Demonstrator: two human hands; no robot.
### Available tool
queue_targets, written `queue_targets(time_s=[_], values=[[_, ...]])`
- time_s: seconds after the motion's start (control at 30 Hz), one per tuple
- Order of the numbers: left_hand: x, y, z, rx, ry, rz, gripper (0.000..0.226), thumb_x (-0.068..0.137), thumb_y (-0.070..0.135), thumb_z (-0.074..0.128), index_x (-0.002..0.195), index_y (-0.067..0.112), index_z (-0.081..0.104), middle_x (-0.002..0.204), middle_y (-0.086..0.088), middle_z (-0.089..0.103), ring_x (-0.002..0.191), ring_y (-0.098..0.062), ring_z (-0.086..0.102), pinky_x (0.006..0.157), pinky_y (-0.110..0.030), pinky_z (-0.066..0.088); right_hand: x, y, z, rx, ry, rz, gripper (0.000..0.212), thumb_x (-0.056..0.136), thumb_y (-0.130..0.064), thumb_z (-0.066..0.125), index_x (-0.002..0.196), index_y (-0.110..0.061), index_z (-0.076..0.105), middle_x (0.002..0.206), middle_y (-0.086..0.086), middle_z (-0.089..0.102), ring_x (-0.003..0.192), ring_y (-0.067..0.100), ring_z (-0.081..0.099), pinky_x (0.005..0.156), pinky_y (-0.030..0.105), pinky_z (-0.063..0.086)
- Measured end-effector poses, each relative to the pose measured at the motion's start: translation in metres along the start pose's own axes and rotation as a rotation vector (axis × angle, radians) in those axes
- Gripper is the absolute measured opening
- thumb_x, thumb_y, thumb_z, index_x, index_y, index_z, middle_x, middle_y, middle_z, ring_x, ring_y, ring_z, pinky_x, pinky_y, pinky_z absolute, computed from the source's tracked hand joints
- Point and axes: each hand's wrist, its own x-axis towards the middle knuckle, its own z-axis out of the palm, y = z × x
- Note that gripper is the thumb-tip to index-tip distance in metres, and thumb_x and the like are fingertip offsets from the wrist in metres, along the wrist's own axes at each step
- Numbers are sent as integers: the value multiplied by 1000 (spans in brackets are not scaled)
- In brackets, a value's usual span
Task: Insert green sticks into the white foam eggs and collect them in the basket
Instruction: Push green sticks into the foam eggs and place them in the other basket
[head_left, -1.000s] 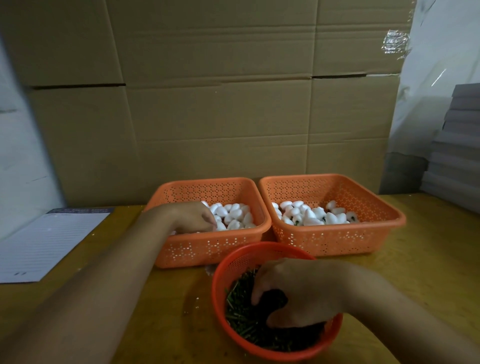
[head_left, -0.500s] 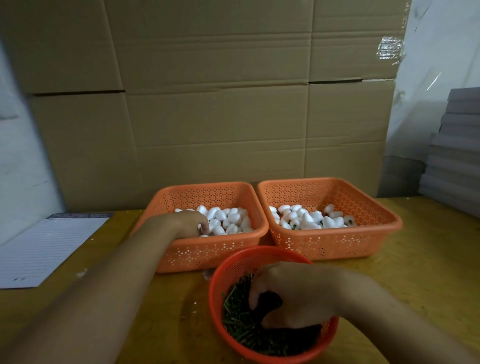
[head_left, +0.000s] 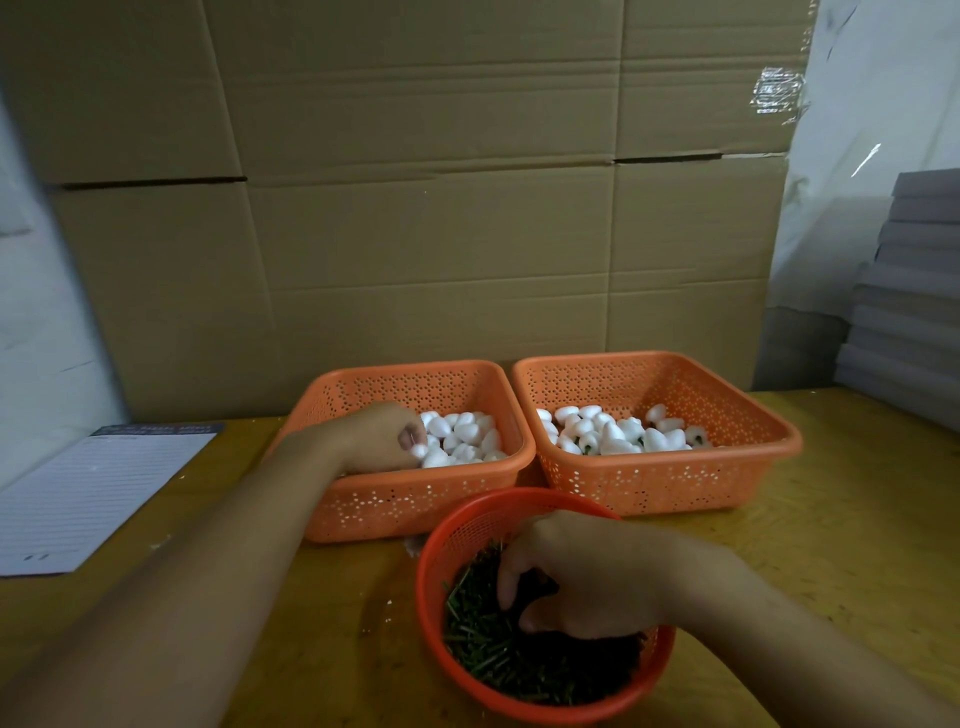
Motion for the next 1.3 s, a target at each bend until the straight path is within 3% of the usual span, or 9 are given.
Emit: queue_targets(time_s=[0.07, 0.2, 0.4, 0.5, 0.73, 0.93, 1.07, 1.17, 1.3], values=[[-3, 1, -2, -148, 165, 32, 15, 89, 24, 72, 102, 29, 68, 104, 10, 67, 94, -9, 64, 74, -22, 48, 1, 1, 1, -7, 41, 4, 22, 92, -27, 67, 113, -33, 69, 117, -14, 60, 106, 6, 55, 92, 29, 48], [-18, 13, -4, -361, 347, 133, 19, 85, 26, 78, 100, 36, 72, 95, 22, 71, 89, 4, 65, 71, -9, 47, 3, 2, 3, -22, 103, 8, 24, 92, -19, 64, 112, -30, 70, 114, -12, 64, 102, 6, 57, 86, 23, 48], [-42, 28, 0, -498, 439, 264, 30, 79, 8, 82, 94, 31, 69, 100, 15, 72, 94, -1, 69, 75, -22, 58, 4, 3, 4, -20, 122, 24, 34, 90, -17, 65, 121, -33, 64, 115, -11, 63, 103, 9, 59, 90, 32, 52], [-50, 33, 5, -575, 449, 335, 34, 77, 4, 82, 90, 32, 69, 100, 13, 72, 94, -8, 70, 74, -25, 59, 4, 4, 5, -23, 124, 24, 37, 91, -18, 66, 124, -33, 62, 117, -10, 62, 106, 9, 58, 91, 32, 52], [-58, 39, 17, -648, 429, 398, 27, 73, 23, 80, 95, 33, 69, 102, 8, 72, 95, -14, 71, 78, -31, 59, 5, 5, 6, -27, 126, 16, 35, 91, -19, 66, 122, -34, 63, 119, -12, 62, 106, 7, 57, 88, 24, 48], [-62, 41, 20, -733, 434, 390, 34, 84, 21, 81, 112, 37, 72, 110, 10, 74, 99, -10, 71, 84, -27, 57, 6, 6, 5, -17, 114, 20, 32, 92, -19, 65, 121, -32, 65, 120, -11, 62, 107, 7, 57, 89, 24, 49], [-68, 51, 17, -891, 447, 373, 21, 78, 38, 76, 99, 42, 77, 98, 12, 76, 90, -2, 70, 75, -16, 53, 6, 9, 7, -11, 124, 20, 28, 92, -21, 65, 116, -34, 65, 115, -14, 60, 98, 3, 54, 75, 13, 42], [-71, 53, 15, -1048, 410, 327, 27, 76, 44, 82, 97, 29, 76, 88, 8, 72, 70, -5, 63, 63, -19, 51, 6, 8, 7, 4, 124, 25, 27, 91, -21, 66, 115, -35, 65, 115, -15, 59, 99, 4, 55, 79, 18, 46], [-74, 53, 12, -1249, 310, 319, 35, 79, 31, 79, 105, 11, 69, 89, -2, 71, 67, -9, 59, 59, -23, 51, 5, 7, 6, 2, 112, 25, 27, 92, -21, 65, 115, -34, 65, 116, -13, 60, 102, 7, 57, 87, 26, 49]])
